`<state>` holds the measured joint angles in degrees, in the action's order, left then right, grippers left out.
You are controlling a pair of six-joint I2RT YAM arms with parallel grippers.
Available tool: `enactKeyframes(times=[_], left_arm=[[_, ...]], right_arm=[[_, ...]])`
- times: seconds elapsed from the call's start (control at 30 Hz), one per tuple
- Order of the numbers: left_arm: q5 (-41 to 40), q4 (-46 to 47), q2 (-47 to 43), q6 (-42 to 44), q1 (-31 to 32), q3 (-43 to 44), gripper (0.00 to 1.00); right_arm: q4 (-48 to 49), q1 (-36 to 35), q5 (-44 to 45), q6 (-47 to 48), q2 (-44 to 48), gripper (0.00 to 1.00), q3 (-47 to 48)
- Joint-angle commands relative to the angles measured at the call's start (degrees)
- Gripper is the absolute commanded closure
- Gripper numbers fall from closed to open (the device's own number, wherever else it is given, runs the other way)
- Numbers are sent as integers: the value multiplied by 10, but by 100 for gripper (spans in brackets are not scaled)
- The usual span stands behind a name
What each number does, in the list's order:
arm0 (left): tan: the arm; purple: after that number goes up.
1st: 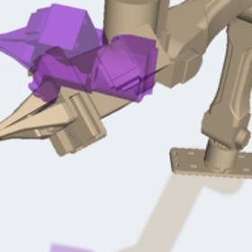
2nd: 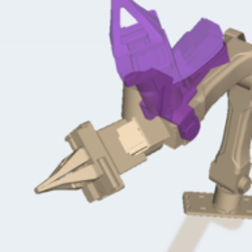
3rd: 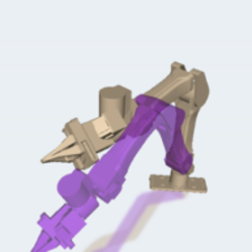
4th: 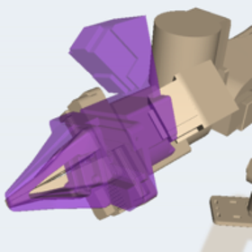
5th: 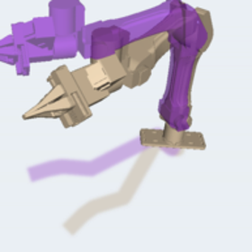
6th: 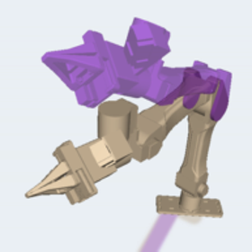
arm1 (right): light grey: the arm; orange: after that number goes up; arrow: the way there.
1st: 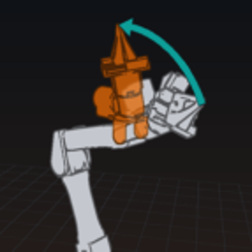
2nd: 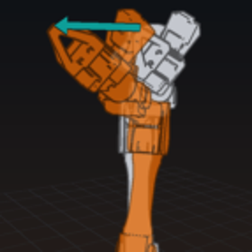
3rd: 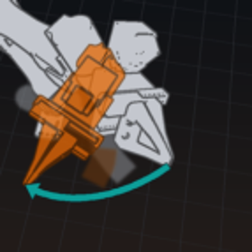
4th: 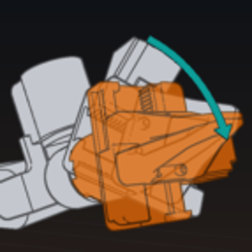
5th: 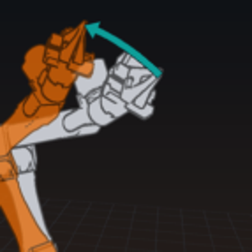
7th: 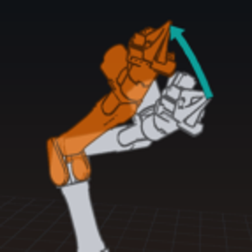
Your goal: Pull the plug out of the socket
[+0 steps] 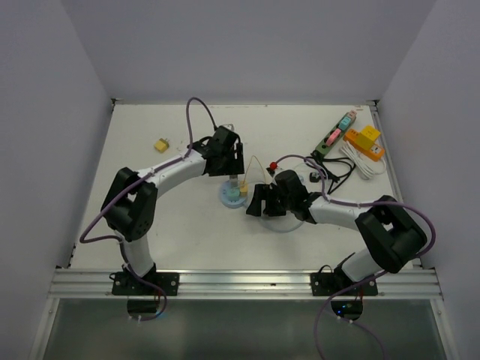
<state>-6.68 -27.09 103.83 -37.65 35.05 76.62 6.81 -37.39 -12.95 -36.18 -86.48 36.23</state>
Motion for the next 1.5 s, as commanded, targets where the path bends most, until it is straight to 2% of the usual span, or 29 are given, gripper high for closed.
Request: enactKeyframes(times=[0.0,0.13,0.17,0.23,0.27,0.33,0.37,0.43,0.47,0.5,0.8,1.0,1.3,1.47], left_arm=[[-3,-6,15,9,5,35,26],[15,-2,25,-1,9,26,37],[22,-1,25,-1,10,18,43],[27,4,22,-5,10,11,50],[32,5,20,-7,11,5,58],[38,7,13,-12,11,-4,65],[40,9,9,-13,12,-15,74],[43,16,-2,-20,11,-26,85],[44,18,-6,-22,10,-35,97],[45,24,-16,-23,11,-40,100],[64,117,-99,-1,4,-102,100],[73,171,-151,35,-2,-148,100],[53,216,-216,126,-9,-190,100],[94,260,-253,175,-9,-217,100]], right_arm=[[22,0,14,-8,21,22,-7],[23,0,18,-7,25,22,-9],[24,0,19,-6,25,22,-9],[30,0,20,-8,23,21,-11],[32,0,18,-9,23,21,-11],[37,-1,16,-13,15,21,-9],[40,0,14,-16,12,21,-8],[52,0,10,-24,9,21,-8],[57,0,9,-27,8,21,-9],[60,-1,10,-34,8,21,-10],[80,7,29,-64,36,21,-26],[75,23,5,-67,70,22,-21],[-61,23,-12,-12,183,22,51],[-116,23,-13,1,164,24,110]])
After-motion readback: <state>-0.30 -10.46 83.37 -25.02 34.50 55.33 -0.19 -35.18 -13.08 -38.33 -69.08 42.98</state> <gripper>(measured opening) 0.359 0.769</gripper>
